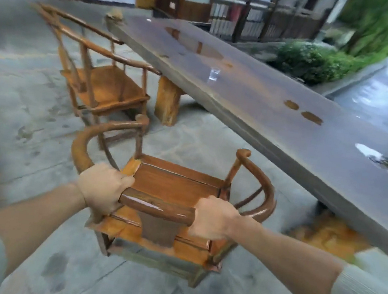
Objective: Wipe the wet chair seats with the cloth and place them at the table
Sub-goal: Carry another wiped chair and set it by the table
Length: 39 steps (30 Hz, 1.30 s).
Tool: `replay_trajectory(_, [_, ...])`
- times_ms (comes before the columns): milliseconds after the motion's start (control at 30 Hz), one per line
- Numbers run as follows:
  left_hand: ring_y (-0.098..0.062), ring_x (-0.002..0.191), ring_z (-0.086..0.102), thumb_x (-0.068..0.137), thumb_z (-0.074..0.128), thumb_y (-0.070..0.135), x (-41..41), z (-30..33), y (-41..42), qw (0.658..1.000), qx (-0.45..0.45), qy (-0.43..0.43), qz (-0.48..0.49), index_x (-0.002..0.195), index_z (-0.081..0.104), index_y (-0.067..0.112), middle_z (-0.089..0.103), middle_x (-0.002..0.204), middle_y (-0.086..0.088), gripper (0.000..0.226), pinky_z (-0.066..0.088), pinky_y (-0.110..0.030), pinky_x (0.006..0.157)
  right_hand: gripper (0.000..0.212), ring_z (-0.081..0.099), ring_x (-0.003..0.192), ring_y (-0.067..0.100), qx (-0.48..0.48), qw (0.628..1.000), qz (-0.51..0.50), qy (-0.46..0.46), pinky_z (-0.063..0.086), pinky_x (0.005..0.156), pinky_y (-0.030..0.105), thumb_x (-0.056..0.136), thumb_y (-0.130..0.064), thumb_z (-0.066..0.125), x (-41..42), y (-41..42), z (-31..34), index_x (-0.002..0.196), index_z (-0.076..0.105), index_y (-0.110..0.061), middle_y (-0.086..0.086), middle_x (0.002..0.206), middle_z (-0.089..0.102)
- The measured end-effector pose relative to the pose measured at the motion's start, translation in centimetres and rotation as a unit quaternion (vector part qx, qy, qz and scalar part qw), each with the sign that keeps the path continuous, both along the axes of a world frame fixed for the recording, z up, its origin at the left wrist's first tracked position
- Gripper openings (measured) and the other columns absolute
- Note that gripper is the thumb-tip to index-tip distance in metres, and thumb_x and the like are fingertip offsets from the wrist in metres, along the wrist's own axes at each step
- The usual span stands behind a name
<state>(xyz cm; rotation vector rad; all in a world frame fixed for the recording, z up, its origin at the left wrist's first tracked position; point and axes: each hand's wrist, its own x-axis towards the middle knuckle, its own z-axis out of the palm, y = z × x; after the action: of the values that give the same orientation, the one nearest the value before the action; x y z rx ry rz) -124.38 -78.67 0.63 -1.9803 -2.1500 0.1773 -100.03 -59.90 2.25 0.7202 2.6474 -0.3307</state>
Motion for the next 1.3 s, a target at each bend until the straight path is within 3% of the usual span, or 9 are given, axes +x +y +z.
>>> replay_trajectory(67, [-0.027, 0.054, 0.065, 0.064, 0.058, 0.048, -2.1, 0.8, 5.0, 0.997, 0.009, -0.009, -0.075, 0.079, 0.06, 0.023, 0.065, 0.062, 0.002, 0.029, 0.048, -0.029, 0.049, 0.034, 0.067, 0.071, 0.023, 0.004, 0.997, -0.082, 0.006, 0.057, 0.071, 0.037, 0.059, -0.053, 0.054, 0.5, 0.5, -0.1, 0.064, 0.059, -0.019, -0.008, 0.066, 0.057])
replay_trajectory(167, [-0.02, 0.045, 0.06, 0.058, 0.055, 0.051, -3.8, 1.5, 12.6, 0.985, 0.028, 0.014, -0.169, 0.068, 0.052, 0.025, 0.058, 0.052, 0.005, 0.027, 0.036, -0.021, 0.045, 0.034, 0.064, 0.053, 0.014, 0.008, 0.981, -0.188, 0.04, 0.052, 0.046, 0.027, 0.057, -0.053, 0.058, 1.3, 2.7, -0.3, 0.064, 0.063, -0.02, -0.005, 0.061, 0.064])
replay_trajectory(267, [-0.023, 0.043, 0.058, 0.057, 0.056, 0.048, -6.5, 2.0, 16.9, 0.967, 0.036, -0.045, -0.247, 0.066, 0.052, 0.024, 0.057, 0.051, 0.004, 0.027, 0.043, -0.024, 0.042, 0.029, 0.061, 0.049, 0.011, 0.004, 0.972, -0.229, 0.047, 0.041, 0.037, 0.023, 0.061, -0.049, 0.063, -0.4, 3.1, 0.8, 0.067, 0.064, -0.021, -0.006, 0.061, 0.064])
replay_trajectory(467, [-0.018, 0.041, 0.054, 0.052, 0.071, 0.044, -13.6, -0.5, 22.2, 0.944, 0.015, -0.094, -0.316, 0.064, 0.047, 0.026, 0.053, 0.051, 0.007, 0.033, 0.036, -0.022, 0.04, 0.042, 0.062, 0.062, 0.023, 0.009, 0.981, -0.187, 0.057, 0.05, 0.058, 0.028, 0.066, -0.062, 0.054, -5.7, 5.7, 0.1, 0.083, 0.061, -0.024, -0.006, 0.068, 0.06])
replay_trajectory(733, [-0.019, 0.035, 0.043, 0.054, 0.071, 0.034, -13.5, -0.5, 22.3, 0.931, 0.019, -0.084, -0.355, 0.06, 0.045, 0.021, 0.047, 0.048, 0.007, 0.03, 0.029, -0.022, 0.037, 0.039, 0.054, 0.052, 0.011, -0.006, 0.978, -0.205, 0.043, 0.042, 0.048, 0.025, 0.055, -0.061, 0.043, -5.7, 5.3, 0.6, 0.07, 0.053, -0.026, -0.007, 0.062, 0.059])
replay_trajectory(1033, [-0.018, 0.037, 0.044, 0.06, 0.069, 0.029, -13.4, -0.1, 22.4, 0.934, -0.043, -0.095, -0.341, 0.063, 0.045, 0.022, 0.049, 0.05, 0.007, 0.025, 0.035, -0.023, 0.036, 0.018, 0.049, 0.048, 0.005, -0.049, 0.977, -0.202, 0.039, 0.035, 0.046, 0.021, 0.069, -0.046, 0.057, -5.5, 5.2, 0.7, 0.065, 0.045, -0.032, -0.011, 0.057, 0.054])
replay_trajectory(1200, [-0.01, 0.058, 0.049, 0.07, 0.058, 0.046, -12.9, 1.5, 22.5, 0.933, -0.144, -0.091, -0.317, 0.079, 0.04, 0.032, 0.051, 0.07, 0.013, 0.024, 0.037, -0.025, 0.047, 0.024, 0.054, 0.055, 0.012, -0.019, 0.978, -0.203, 0.041, 0.044, 0.05, 0.027, 0.07, -0.053, 0.054, -5.2, 4.7, 0.9, 0.076, 0.048, -0.03, -0.01, 0.065, 0.056])
replay_trajectory(1233, [-0.009, 0.068, 0.051, 0.068, 0.057, 0.05, -12.7, 2.1, 22.2, 0.929, -0.177, -0.094, -0.312, 0.088, 0.042, 0.035, 0.052, 0.08, 0.015, 0.03, 0.037, -0.024, 0.054, 0.025, 0.054, 0.057, 0.013, -0.014, 0.978, -0.204, 0.049, 0.042, 0.051, 0.027, 0.073, -0.054, 0.055, -5.1, 4.1, 1.1, 0.082, 0.048, -0.032, -0.01, 0.068, 0.056])
replay_trajectory(1300, [-0.01, 0.097, 0.051, 0.064, 0.057, 0.063, -12.7, 3.2, 22.3, 0.923, -0.229, -0.095, -0.293, 0.124, 0.04, 0.035, 0.05, 0.109, 0.014, 0.068, 0.043, -0.026, 0.076, 0.031, 0.058, 0.075, 0.014, -0.005, 0.973, -0.214, 0.082, 0.045, 0.067, 0.03, 0.079, -0.056, 0.061, -5.1, 3.7, 1.5, 0.098, 0.05, -0.035, -0.011, 0.086, 0.06])
